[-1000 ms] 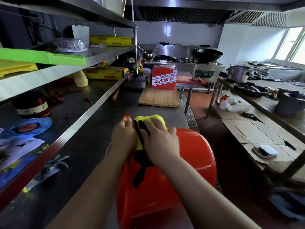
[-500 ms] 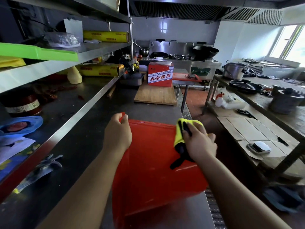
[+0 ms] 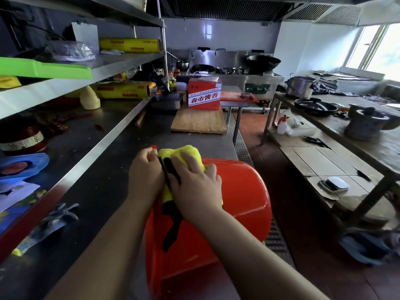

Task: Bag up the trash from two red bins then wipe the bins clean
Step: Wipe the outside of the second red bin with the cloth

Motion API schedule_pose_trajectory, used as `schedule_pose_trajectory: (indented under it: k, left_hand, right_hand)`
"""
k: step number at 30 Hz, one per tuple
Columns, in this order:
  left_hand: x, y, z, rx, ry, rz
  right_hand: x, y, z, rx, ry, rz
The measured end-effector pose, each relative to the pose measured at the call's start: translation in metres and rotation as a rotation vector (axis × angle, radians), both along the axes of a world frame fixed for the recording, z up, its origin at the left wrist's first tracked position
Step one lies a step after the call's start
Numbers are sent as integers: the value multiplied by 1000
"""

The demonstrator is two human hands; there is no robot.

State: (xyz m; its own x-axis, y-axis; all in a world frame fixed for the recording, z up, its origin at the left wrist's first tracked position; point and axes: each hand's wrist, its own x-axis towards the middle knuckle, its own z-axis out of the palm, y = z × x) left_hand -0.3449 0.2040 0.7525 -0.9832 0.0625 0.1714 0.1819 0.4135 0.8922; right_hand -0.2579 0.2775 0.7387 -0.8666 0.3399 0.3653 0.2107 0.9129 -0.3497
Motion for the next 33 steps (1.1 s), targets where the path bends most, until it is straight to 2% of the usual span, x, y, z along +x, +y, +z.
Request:
schedule_pose_trajectory:
  k: [3,9,12,15,20,25,33]
  left_hand:
    - [2,0,0,11,-8,7]
    - [15,1,6,20,10,82]
    - [25,-3,5,66,36,120]
    - [41,-11,-5,37,82,67]
    - [71,-24,-33,-31,112,-78]
    - [75,-27,-39,-27,135,-102]
    - [59,-14,-11,82,42,-77]
  right_hand:
    - [9,25,-13,-34,-21,-97]
    - [35,106,-38,-180,-88,-490]
    - [43,124,-43,-234,-102,-558]
    - [42,127,-41,-247,-101,-582]
    - [40,122,-39,-260,-87,-598]
    - [48,113,-41,-235,-42,-580]
    - [24,48,-3,-140,16,-137]
